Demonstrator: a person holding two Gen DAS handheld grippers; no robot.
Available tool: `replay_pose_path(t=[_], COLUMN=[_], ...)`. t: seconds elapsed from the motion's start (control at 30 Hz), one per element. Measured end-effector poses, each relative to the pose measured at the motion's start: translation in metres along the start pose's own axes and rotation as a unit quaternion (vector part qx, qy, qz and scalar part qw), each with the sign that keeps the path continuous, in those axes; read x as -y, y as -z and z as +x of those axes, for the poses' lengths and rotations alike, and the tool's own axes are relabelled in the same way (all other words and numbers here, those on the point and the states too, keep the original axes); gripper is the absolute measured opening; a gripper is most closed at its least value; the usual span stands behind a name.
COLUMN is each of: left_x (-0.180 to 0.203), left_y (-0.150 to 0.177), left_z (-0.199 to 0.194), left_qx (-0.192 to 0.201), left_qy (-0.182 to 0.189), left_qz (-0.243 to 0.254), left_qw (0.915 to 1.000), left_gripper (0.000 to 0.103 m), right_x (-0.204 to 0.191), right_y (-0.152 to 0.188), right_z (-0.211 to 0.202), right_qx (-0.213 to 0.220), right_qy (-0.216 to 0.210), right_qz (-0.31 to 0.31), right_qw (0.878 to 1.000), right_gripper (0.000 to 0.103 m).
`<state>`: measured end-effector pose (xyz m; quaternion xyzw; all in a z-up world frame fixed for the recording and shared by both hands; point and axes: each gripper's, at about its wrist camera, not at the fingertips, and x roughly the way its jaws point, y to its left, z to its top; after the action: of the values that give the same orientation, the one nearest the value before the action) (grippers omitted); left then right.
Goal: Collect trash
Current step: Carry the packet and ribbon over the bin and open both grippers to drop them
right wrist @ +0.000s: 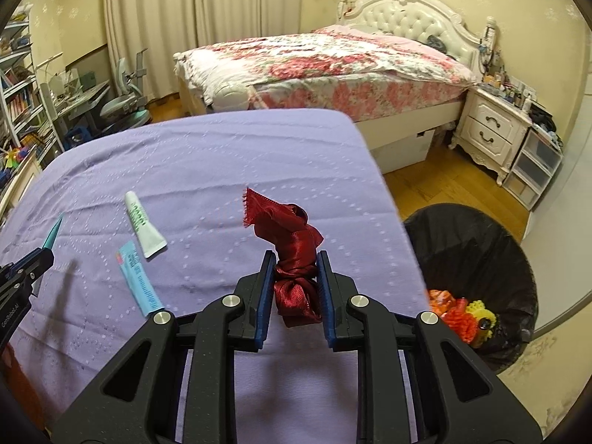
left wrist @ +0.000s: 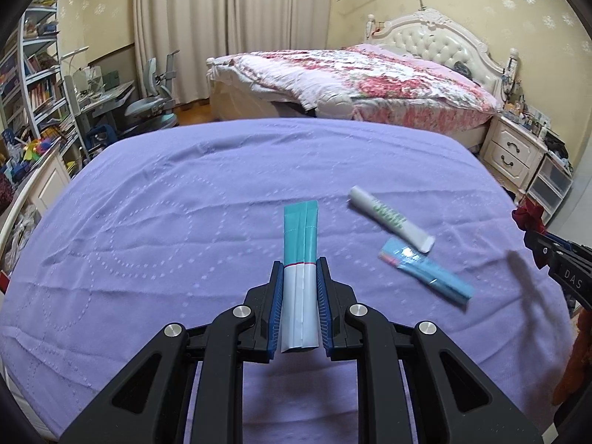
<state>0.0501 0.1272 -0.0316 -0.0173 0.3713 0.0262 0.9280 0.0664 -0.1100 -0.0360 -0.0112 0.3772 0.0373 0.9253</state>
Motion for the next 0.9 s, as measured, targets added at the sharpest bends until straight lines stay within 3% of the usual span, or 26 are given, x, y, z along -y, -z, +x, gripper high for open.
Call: replay_pose_path(t=[0.33,0.9], left_x=[0.073,0.211], left_y=[-0.024,-0.036], left_z=[-0.005,-0.001], left_qx=[0.024,0.038], left_qy=[0.054,0.135], left_qz=[0.045,0.118], left_qw=[0.9972,0.9831], left_gripper=[0.019,0.019], right_x=[0.065,0.167], right_y=[-0.003,0.012], right_z=[-0.016,-0.032], right_qx=[0.023,0.039], right_qy=[0.054,0.142], right_qz=[0.049,0.121], right_qw=[0.997,0.982], right_gripper=[0.022,0.022])
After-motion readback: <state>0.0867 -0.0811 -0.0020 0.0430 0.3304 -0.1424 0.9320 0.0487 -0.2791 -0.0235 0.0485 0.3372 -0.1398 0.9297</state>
